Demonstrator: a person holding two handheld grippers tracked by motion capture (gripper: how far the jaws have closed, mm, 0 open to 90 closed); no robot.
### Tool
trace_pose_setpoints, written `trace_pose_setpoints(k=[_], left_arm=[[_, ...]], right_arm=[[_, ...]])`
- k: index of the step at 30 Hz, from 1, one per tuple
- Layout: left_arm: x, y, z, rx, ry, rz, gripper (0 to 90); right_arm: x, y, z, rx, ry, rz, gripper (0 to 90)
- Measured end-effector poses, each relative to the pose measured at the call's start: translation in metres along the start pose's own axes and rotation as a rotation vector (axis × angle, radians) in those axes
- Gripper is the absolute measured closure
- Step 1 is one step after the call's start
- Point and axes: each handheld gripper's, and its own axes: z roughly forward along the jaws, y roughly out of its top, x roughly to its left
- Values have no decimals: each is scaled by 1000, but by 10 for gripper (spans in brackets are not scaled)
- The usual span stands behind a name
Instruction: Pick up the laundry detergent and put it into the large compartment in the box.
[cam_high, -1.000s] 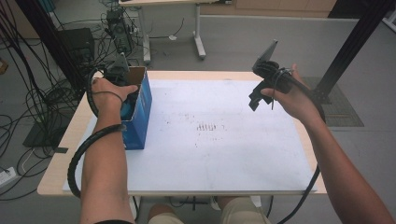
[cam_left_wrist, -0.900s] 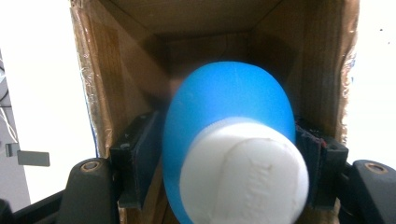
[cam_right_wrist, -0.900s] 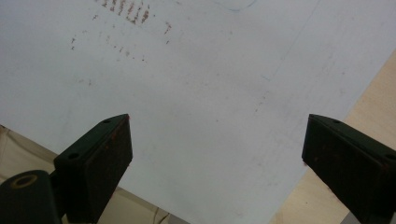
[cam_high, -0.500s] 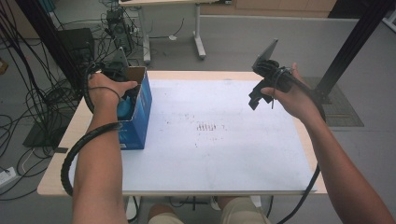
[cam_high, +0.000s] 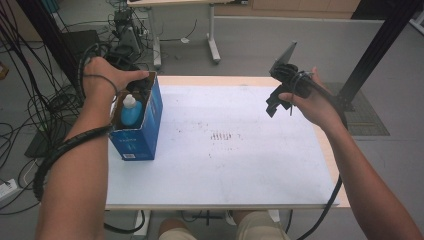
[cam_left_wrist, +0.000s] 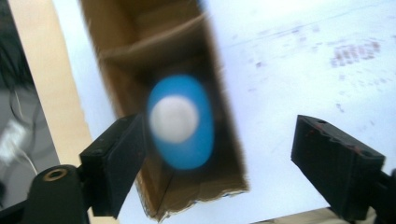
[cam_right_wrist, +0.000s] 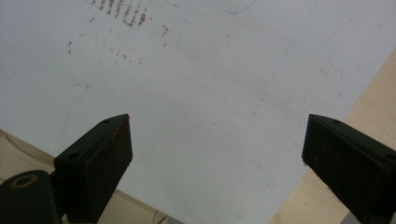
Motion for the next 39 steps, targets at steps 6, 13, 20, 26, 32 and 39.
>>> trace_pose_setpoints(k=[6, 13, 20, 26, 32, 39], left_arm=[[-34, 15, -13, 4, -10, 217, 139], [-82, 26, -12, 9, -21, 474, 118], [-126, 23, -7, -1, 1, 675, 96], [-149, 24, -3, -4, -12, 765, 92], [-159, 21, -3, -18, -49, 843, 83], [-169, 19, -1, -19, -59, 893, 89]], right_arm=[[-1, 8, 5, 20, -1, 6, 89], [-5, 17, 7, 32, 14, 9, 89], [-13, 22, 10, 42, 36, 24, 89], [-16, 23, 11, 41, 43, 29, 89], [-20, 25, 10, 43, 42, 38, 89], [-19, 27, 10, 45, 40, 37, 89]])
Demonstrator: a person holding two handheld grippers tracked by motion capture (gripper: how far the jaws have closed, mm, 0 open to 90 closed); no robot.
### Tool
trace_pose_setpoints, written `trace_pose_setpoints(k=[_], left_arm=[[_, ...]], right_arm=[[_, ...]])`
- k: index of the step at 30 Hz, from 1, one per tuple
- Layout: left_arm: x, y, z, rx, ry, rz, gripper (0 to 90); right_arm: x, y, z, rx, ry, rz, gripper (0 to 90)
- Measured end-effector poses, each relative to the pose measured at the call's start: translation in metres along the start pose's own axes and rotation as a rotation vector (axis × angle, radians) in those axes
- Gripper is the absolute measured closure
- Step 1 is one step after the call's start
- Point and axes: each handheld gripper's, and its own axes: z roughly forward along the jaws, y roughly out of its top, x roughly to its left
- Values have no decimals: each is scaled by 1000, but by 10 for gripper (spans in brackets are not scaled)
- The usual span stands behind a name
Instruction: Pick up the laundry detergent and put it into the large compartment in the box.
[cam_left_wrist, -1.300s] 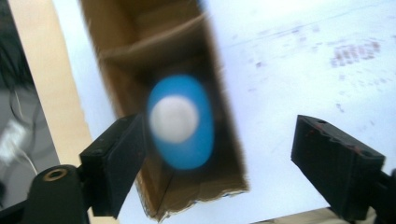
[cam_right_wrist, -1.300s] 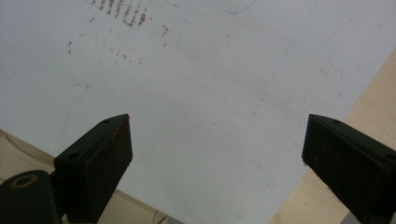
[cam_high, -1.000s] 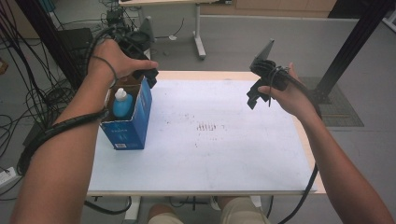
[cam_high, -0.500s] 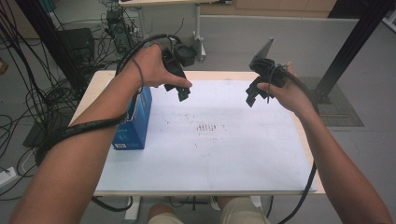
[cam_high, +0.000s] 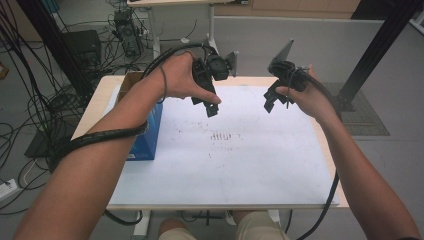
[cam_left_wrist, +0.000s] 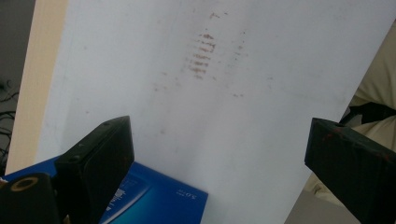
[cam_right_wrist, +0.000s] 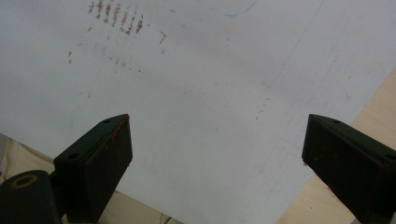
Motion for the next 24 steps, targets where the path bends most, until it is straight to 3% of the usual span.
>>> trace_pose_setpoints(k=[10, 24], left_arm=[[0, 6, 4, 1, -34, 33, 93], [-1, 8, 4, -13, -54, 38, 89]], right_arm=[[1, 1, 1, 5, -3, 4, 89], [0, 0, 1, 6, -6, 5, 89]])
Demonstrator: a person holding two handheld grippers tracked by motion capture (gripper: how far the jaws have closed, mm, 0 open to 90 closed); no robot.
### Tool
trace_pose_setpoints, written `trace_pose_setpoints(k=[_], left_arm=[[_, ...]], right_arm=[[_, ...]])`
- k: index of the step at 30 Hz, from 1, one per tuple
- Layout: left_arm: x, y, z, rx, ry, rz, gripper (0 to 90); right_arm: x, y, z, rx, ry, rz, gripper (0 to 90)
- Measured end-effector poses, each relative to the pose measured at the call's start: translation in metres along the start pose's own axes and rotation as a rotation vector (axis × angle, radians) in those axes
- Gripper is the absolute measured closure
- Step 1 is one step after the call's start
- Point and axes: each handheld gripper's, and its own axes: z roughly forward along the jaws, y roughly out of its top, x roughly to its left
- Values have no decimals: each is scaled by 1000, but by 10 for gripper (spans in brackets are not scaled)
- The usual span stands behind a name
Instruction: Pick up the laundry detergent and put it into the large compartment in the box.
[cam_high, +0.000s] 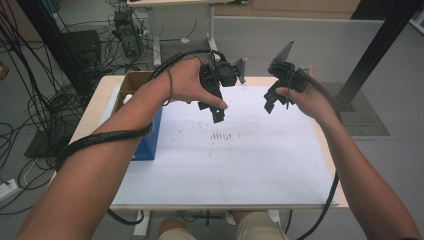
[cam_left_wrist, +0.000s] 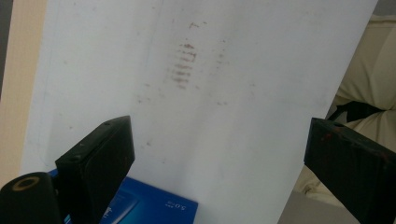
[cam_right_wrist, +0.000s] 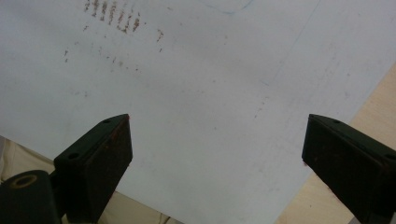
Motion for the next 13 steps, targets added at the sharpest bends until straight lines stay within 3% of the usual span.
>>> trace_pose_setpoints(k=[5, 13], left_arm=[[-1, 2, -1, 9, 1, 11, 88], [-2, -3, 0, -3, 3, -7, 88]], right_arm=[[1, -1, 0, -2, 0, 2, 89], [2, -2, -1, -6, -1, -6, 89]])
